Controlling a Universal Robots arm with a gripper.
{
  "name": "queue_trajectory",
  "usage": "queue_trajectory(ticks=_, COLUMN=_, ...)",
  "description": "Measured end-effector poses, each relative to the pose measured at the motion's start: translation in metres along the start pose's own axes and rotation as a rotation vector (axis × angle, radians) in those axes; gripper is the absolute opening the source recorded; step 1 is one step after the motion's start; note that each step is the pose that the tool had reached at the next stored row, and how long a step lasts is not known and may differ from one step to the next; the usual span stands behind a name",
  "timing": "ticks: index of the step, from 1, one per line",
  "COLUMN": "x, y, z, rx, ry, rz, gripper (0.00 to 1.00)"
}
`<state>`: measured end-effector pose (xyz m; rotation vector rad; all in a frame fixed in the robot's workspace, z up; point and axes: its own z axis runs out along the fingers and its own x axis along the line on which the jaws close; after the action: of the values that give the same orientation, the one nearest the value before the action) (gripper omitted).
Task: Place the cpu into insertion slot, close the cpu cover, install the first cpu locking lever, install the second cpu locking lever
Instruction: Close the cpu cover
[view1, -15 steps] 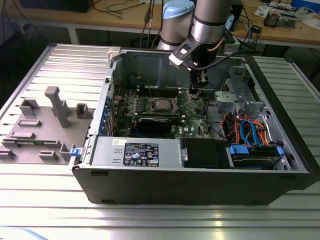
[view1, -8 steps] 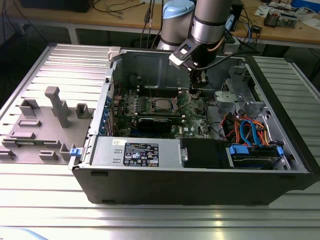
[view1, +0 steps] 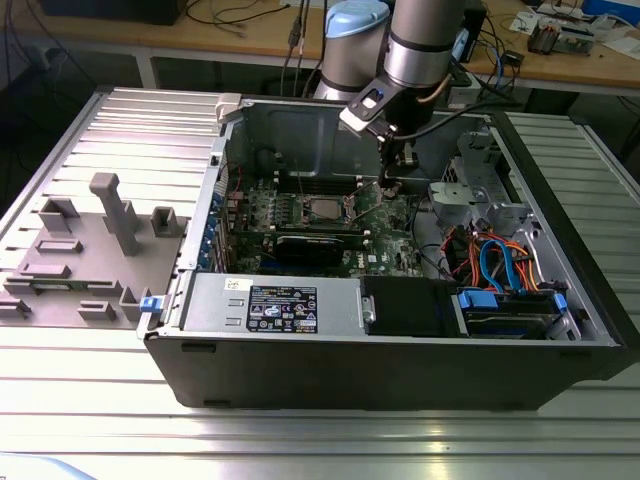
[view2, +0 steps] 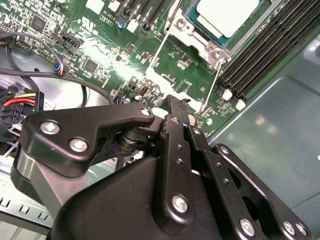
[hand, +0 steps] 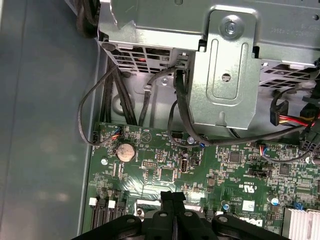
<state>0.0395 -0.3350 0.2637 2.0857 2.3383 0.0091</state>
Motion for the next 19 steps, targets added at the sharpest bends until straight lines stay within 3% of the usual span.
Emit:
queue_trajectory(ticks=3, x=-0.0004, y=0.0123, z=0.0021, rx=0.0046, ry=0.0006, rz=0.0, gripper=0.11)
queue_trajectory(ticks=7, x=-0.0009, y=0.0177, z=0.0061, rx=0.0086, ry=0.0009, rz=0.0, gripper=0.11)
queue_trajectory(ticks=8, x=-0.0009, y=0.0182, z=0.0105, rx=0.0113, ry=0.0013, rz=0.0, gripper=0.11)
queue_trajectory(ticks=10, x=-0.0009, y=0.0182, z=0.0156, rx=0.013, ry=0.0017, rz=0.0, gripper=0.11)
queue_trajectory(ticks=19, x=0.0007, y=0.0035, z=0.0158, rx=0.0132, ry=0.0015, rz=0.005, gripper=0.11)
